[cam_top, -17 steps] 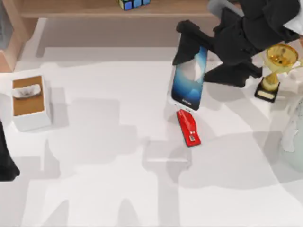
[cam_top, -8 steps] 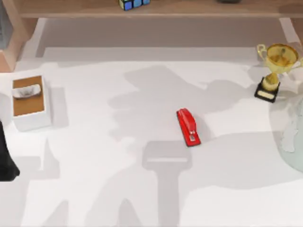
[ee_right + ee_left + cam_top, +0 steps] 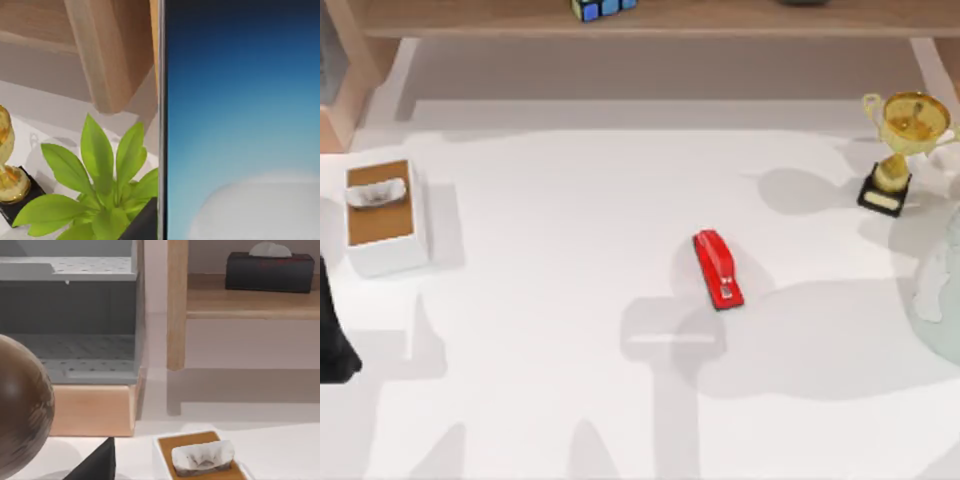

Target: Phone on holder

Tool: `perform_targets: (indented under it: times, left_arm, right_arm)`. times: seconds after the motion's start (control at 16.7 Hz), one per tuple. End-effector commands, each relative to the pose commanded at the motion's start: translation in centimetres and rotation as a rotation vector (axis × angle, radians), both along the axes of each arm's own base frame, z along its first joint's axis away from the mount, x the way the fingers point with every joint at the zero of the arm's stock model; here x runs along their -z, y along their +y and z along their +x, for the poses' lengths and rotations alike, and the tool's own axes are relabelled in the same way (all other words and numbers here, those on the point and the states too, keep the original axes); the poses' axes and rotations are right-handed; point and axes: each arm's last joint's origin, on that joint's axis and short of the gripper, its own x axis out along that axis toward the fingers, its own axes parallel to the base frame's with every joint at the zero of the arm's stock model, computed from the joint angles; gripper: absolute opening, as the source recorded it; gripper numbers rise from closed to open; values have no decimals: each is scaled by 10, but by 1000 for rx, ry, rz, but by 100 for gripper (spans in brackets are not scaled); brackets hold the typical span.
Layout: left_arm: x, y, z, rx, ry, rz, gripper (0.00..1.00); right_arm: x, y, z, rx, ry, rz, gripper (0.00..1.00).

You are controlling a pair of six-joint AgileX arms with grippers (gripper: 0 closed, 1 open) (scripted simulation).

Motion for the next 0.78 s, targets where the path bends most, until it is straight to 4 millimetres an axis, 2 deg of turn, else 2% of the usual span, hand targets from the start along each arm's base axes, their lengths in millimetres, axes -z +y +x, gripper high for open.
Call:
perform_targets:
  times: [0.18, 0.42, 0.54, 0.78]
  left_arm:
    - [0, 0, 0, 0, 0, 0, 100]
    - [0, 0, 0, 0, 0, 0, 100]
    - [0, 0, 0, 0, 0, 0, 100]
    - [0, 0, 0, 0, 0, 0, 100]
  right_arm:
    - [23, -33, -37, 67, -6, -41, 0]
    - [49, -51, -70, 126, 17, -43, 0]
    - [55, -54, -77, 139, 23, -39, 0]
    - [55, -54, -77, 139, 23, -39, 0]
